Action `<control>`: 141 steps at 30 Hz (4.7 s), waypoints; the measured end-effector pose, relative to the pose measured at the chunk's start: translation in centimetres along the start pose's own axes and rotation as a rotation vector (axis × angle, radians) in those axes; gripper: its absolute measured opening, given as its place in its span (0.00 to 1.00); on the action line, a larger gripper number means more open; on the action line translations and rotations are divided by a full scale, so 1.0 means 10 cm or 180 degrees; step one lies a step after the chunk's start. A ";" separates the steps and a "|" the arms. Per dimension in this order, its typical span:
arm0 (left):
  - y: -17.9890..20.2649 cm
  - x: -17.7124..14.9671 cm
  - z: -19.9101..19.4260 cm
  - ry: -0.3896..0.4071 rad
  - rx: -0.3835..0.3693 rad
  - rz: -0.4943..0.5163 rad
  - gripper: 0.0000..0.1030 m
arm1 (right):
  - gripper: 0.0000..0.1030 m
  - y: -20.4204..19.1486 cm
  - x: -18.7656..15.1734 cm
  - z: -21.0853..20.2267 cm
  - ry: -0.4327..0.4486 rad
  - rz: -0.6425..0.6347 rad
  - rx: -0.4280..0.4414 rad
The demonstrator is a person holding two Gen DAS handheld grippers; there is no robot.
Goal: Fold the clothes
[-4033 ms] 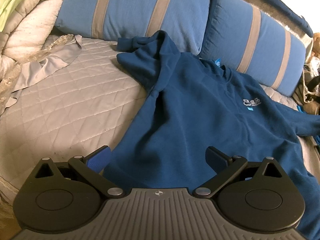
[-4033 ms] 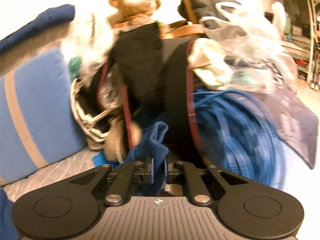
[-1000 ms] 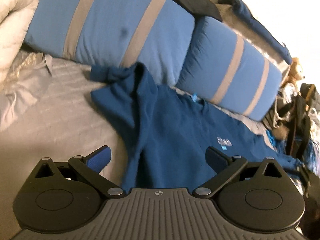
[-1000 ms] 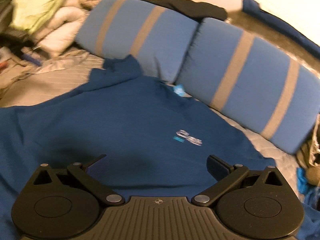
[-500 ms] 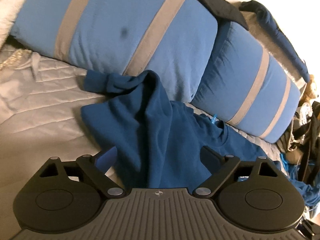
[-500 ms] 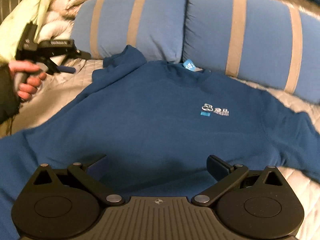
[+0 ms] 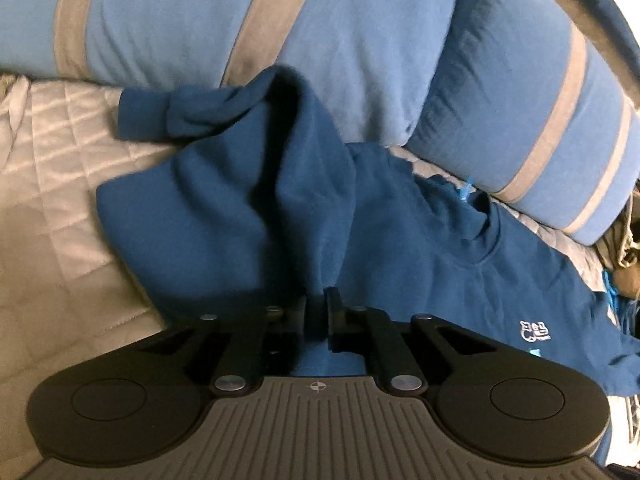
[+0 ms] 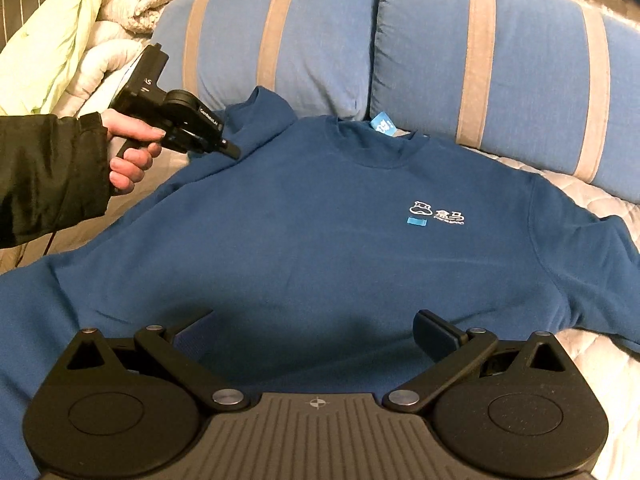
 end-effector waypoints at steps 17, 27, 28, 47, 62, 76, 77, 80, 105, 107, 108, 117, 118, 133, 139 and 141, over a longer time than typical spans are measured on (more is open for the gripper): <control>-0.41 -0.34 -1.03 0.0480 0.0375 0.0507 0.08 | 1.00 0.07 0.01 0.01 -0.0047 0.0188 0.0343; -0.61 -0.65 -1.27 0.0338 -0.0212 0.0322 0.57 | 1.00 -0.01 -0.01 0.01 -0.0100 0.0060 0.0366; -0.63 -0.57 -1.31 0.0434 -0.0311 0.0208 0.60 | 1.00 -0.02 -0.01 0.02 -0.0115 0.0043 0.0360; -1.09 0.35 -0.35 0.0586 -0.0963 -0.1152 0.55 | 1.00 -0.06 -0.01 0.01 -0.0053 -0.0070 0.0150; -1.28 0.69 -1.29 0.1441 -0.0405 -0.1302 0.05 | 1.00 -0.04 -0.02 0.03 -0.0066 0.0054 0.0256; -0.60 -0.07 -1.17 0.0705 -0.0064 -0.0602 0.32 | 1.00 -0.04 -0.01 -0.04 0.0037 0.0018 0.0189; -0.62 -0.20 -1.14 0.0608 -0.0133 -0.0636 0.34 | 1.00 -0.04 -0.02 -0.04 0.0045 0.0016 0.0184; -0.75 -0.43 -1.27 0.0552 -0.0269 -0.0689 0.49 | 1.00 -0.04 -0.01 -0.05 0.0048 0.0009 0.0191; -2.61 -0.81 -1.40 0.0536 -0.0400 -0.2812 0.63 | 1.00 -0.05 -0.01 -0.02 0.0007 0.0010 0.0195; -2.68 -0.79 -1.32 0.0397 -0.0330 -0.3010 0.63 | 1.00 -0.05 -0.01 -0.01 -0.0008 0.0011 0.0197; -2.71 -0.78 -1.27 0.0302 -0.0277 -0.3112 0.63 | 1.00 -0.05 -0.01 0.00 -0.0015 0.0013 0.0198; -2.68 -0.70 -1.11 -0.0293 0.0091 -0.3069 0.29 | 1.00 -0.05 0.00 0.02 -0.0043 0.0047 0.0204; -2.63 -0.72 -1.10 -0.0348 0.0093 -0.2996 0.27 | 1.00 -0.05 0.00 0.02 -0.0039 0.0050 0.0206; -2.23 -0.41 -1.84 0.0303 0.0993 -0.0963 0.05 | 1.00 -0.06 -0.01 0.00 -0.0030 0.0036 0.0201; -2.24 -0.31 -2.31 0.0513 0.1501 -0.0275 0.04 | 1.00 -0.06 -0.01 0.00 -0.0071 -0.0002 0.0226; -2.33 -0.33 -2.46 0.0541 0.1675 -0.0161 0.04 | 1.00 -0.07 -0.01 0.00 -0.0076 -0.0028 0.0230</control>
Point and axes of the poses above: each gripper's, at about its wrist camera, not at the fingertips, and z roughly the way its jaws point, y to its right, x to its top, the point moved 8 cm from there along z, roughly the way its jaws point, and after that the axes turned 1 degree about -z, right-handed, at the moved point
